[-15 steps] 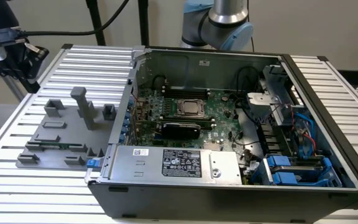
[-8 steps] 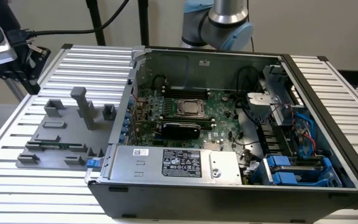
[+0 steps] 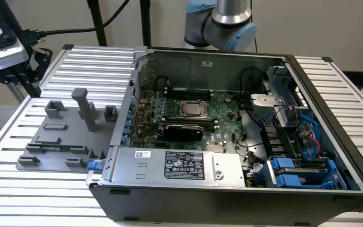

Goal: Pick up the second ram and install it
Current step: 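Pick up the second ram and move it above second insertion slot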

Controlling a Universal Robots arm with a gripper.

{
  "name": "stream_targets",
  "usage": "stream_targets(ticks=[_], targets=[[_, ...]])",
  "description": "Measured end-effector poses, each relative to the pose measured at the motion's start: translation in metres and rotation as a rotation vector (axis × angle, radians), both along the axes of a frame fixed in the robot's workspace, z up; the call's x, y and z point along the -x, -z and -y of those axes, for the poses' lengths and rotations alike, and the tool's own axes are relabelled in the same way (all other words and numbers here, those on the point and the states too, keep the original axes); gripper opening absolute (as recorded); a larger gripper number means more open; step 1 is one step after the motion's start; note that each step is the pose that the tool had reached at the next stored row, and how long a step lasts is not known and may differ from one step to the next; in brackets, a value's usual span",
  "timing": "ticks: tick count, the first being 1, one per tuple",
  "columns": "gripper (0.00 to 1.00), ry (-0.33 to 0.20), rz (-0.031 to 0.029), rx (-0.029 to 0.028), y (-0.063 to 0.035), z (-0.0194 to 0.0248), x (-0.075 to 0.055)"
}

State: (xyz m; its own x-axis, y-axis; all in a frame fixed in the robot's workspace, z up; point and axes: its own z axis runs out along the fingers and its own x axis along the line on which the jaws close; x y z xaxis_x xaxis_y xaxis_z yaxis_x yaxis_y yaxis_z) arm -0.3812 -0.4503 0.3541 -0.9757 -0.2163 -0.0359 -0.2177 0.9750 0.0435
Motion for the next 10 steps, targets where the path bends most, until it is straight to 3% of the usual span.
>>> stream_targets(ticks=[10], targets=[[0.00, -0.182, 0.0000, 0.0000, 0.0070, 0.0000, 0.0000]])
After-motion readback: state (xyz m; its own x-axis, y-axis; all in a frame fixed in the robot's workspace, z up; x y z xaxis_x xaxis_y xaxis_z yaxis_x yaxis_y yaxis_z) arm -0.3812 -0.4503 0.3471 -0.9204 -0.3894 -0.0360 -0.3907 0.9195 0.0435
